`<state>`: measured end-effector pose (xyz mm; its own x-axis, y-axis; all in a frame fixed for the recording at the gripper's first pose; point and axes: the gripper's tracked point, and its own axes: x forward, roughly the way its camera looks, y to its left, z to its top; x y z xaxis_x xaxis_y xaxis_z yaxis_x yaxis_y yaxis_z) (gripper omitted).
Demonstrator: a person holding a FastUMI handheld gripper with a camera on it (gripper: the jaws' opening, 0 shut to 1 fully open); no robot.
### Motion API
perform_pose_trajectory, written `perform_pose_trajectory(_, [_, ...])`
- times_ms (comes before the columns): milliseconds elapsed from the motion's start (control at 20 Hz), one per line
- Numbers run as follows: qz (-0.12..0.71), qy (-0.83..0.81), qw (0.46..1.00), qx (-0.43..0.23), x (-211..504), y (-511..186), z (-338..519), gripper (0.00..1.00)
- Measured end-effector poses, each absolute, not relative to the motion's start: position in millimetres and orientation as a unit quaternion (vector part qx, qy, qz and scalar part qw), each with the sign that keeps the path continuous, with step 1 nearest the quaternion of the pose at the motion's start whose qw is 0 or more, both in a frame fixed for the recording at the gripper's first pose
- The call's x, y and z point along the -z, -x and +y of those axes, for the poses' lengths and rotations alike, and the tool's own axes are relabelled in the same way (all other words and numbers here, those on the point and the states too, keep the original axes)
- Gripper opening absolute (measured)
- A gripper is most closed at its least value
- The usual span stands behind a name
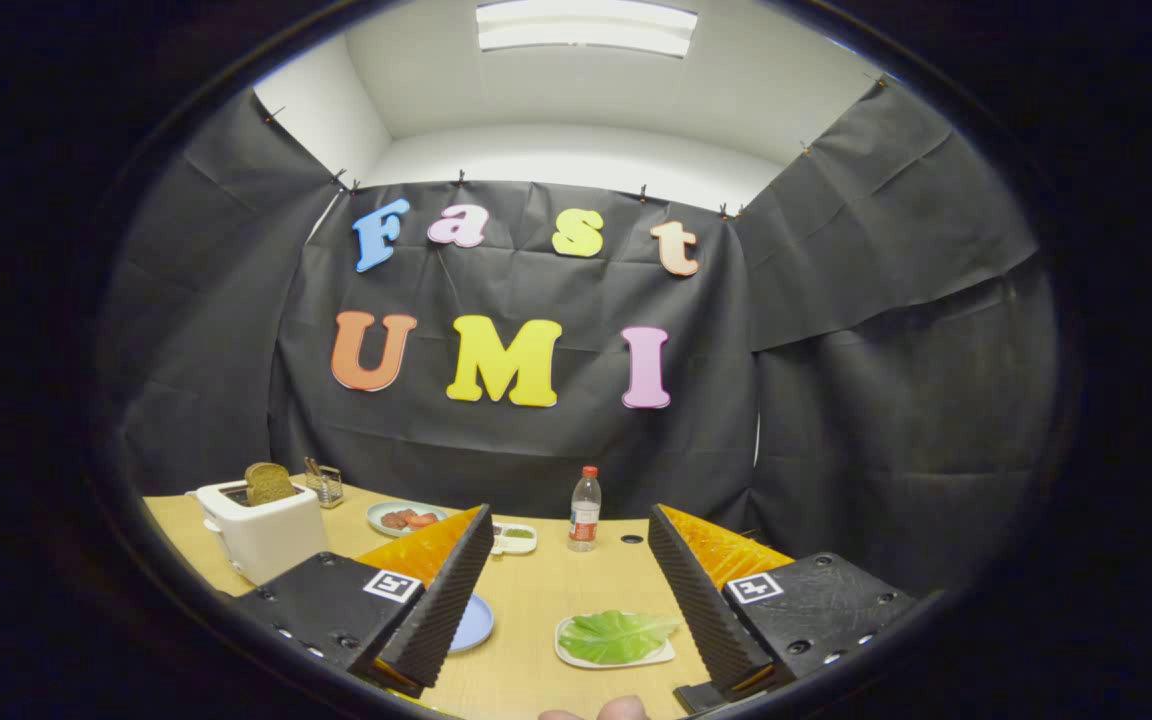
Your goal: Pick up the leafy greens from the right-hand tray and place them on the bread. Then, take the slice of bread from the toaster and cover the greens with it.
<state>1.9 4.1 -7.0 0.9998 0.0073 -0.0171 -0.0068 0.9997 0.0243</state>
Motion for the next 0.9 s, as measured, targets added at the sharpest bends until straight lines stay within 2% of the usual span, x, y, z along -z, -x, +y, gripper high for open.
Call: perform_pose_trajectory(900, [0.02,-0.009,1.0,-0.007,16.3,-3.8,8.3,0.95])
